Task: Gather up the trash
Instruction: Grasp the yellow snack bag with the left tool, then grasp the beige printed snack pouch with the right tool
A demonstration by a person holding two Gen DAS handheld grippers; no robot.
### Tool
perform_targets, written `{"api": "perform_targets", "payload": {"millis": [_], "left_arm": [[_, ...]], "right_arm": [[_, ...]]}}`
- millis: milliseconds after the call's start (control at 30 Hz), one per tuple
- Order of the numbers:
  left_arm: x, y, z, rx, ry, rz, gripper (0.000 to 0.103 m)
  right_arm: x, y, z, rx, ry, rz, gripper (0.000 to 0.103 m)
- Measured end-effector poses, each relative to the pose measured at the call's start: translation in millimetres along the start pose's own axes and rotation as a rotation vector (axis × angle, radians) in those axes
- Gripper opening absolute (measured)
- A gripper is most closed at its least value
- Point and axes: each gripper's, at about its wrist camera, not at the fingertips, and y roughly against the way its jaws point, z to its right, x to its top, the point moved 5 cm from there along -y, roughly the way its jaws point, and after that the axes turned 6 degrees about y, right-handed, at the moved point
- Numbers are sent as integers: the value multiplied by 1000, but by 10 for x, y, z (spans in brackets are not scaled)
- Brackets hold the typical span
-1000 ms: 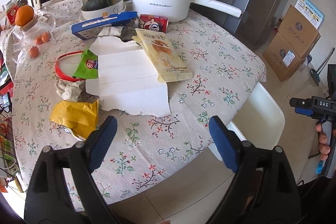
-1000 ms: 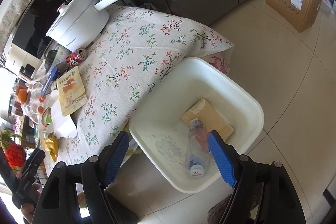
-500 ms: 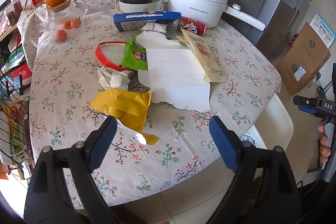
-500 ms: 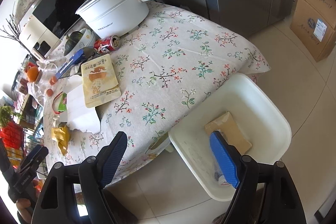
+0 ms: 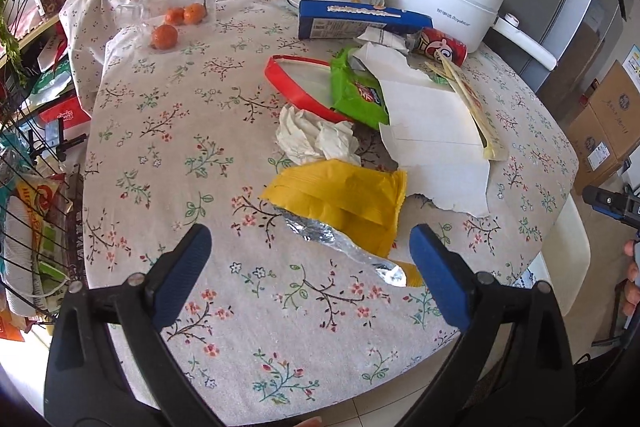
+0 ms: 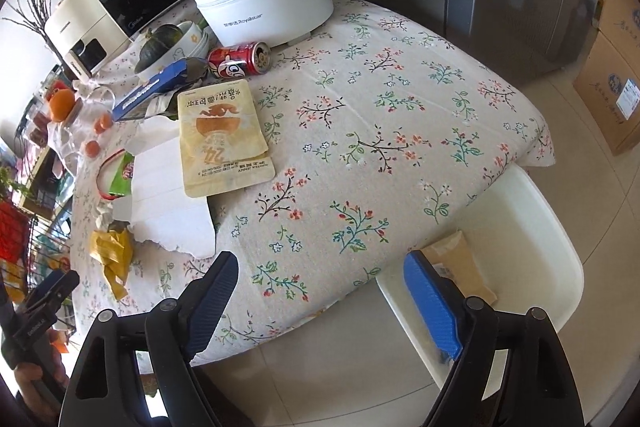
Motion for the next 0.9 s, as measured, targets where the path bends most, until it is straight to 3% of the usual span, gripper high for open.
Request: {"api": "perform_targets", "payload": {"millis": [200, 300, 400, 467, 500, 567, 600, 900], "left_arm": [[70, -170, 71, -69, -1, 12, 98], [42, -285, 167, -75, -28, -25, 90], [-24, -421, 223, -58, -38, -80, 72], [-62, -501, 223, -47, -33, -118, 45], [-82, -532, 220, -47, -29, -137, 38], [-93, -525, 229, -89, -5, -154, 14], [-87, -508, 232, -94, 4, -160, 11], [-75, -122, 273, -116, -25, -98, 9]], "right_arm": [[83, -131, -183, 7, 0, 4, 87], [109, -198, -254, 17, -6, -2, 87], [117, -254, -318, 21, 1, -13, 87], [119, -283, -355, 19, 10, -18, 87], [119, -292, -366, 18, 14, -19, 87], [119, -306, -383, 16, 22, -23, 87], [118, -309, -390, 15, 25, -23, 87], [118, -328, -481, 24, 49, -18, 87]]}}
